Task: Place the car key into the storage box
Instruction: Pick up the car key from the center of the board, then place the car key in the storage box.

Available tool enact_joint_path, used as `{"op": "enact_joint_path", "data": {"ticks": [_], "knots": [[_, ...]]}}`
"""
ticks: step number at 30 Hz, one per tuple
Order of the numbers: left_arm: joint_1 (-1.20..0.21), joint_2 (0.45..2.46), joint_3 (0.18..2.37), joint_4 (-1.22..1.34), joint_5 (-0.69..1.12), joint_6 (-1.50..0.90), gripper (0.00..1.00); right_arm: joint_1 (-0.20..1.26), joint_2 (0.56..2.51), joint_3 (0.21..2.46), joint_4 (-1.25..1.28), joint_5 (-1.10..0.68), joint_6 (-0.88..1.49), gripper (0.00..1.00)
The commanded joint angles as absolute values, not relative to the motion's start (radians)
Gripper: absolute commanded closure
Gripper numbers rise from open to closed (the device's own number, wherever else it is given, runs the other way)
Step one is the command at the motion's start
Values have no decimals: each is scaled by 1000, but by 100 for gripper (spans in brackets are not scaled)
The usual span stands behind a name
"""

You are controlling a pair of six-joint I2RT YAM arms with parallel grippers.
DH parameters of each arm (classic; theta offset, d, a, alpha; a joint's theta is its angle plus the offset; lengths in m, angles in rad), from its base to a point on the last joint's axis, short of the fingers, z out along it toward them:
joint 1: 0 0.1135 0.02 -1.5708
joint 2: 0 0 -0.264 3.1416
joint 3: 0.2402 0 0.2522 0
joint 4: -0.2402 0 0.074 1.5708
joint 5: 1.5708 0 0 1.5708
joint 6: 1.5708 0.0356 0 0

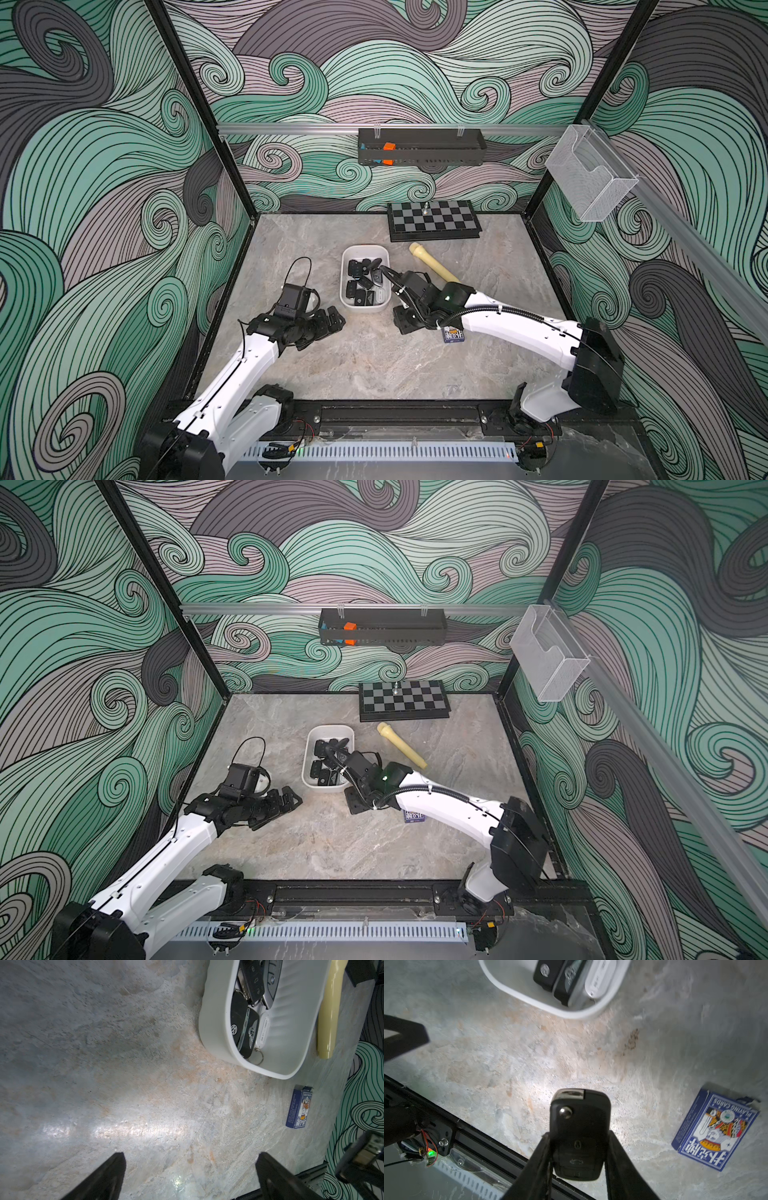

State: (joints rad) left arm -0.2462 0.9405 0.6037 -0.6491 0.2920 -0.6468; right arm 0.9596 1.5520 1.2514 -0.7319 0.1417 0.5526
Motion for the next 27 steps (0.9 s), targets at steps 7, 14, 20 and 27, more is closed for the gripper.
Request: {"op": "enact_joint_path", "data": {"ticks": [7,14,20,27], "knots": [[-206,962,631,-635,404,-651,1,941,1820,1575,-726,203,407,73],[-198,925,647,-693,395,-625,1,904,2033,1772,-726,191,386,73],[-196,868,649,-719,343,-627,1,875,2145,1865,-729,161,378,72],[-190,796,631,-709,269,-638,1,857,2221,1896,-728,108,413,71]]}}
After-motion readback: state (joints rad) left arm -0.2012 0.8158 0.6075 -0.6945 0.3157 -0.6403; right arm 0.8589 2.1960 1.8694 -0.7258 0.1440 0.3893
